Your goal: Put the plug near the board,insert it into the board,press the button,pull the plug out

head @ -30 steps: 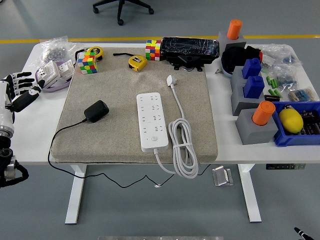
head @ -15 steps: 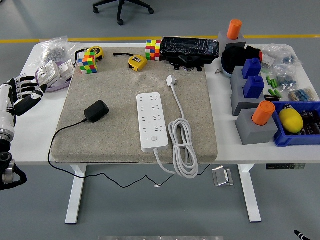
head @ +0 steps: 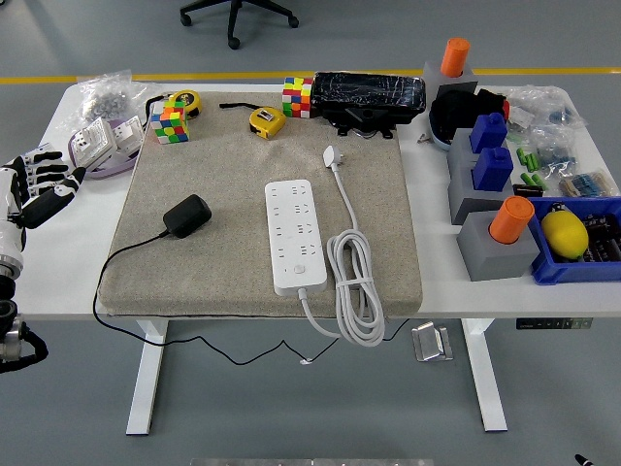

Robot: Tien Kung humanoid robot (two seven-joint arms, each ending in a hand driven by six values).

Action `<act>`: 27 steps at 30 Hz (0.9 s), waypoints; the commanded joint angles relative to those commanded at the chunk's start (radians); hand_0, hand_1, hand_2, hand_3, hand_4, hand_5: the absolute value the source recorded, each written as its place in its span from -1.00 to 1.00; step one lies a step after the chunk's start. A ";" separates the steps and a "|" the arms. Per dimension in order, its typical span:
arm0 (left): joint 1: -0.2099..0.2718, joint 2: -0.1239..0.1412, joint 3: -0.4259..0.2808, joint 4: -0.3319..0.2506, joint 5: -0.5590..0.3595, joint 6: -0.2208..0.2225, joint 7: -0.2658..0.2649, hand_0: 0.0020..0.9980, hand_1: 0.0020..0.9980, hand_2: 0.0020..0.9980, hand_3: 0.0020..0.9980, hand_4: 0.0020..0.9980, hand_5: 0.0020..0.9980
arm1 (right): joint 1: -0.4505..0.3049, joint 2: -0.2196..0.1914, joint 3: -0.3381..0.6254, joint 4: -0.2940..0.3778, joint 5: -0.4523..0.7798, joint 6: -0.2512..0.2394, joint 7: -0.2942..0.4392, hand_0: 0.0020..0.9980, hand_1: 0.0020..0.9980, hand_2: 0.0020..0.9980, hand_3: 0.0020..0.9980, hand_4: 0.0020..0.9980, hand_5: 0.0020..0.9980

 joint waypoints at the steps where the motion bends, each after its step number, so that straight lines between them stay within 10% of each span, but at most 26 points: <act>1: 0.001 0.000 0.001 0.000 0.000 0.000 0.000 0.08 0.27 0.21 0.30 0.64 -0.41 | -0.001 0.001 -0.003 -0.002 0.001 0.002 -0.001 0.25 0.34 0.28 0.15 0.96 0.19; 27: 0.046 0.020 0.005 -0.015 0.009 -0.009 0.011 0.09 0.27 0.22 0.30 0.63 -0.41 | 0.006 0.013 -0.083 -0.022 0.037 0.003 -0.001 0.25 0.34 0.28 0.15 0.96 0.19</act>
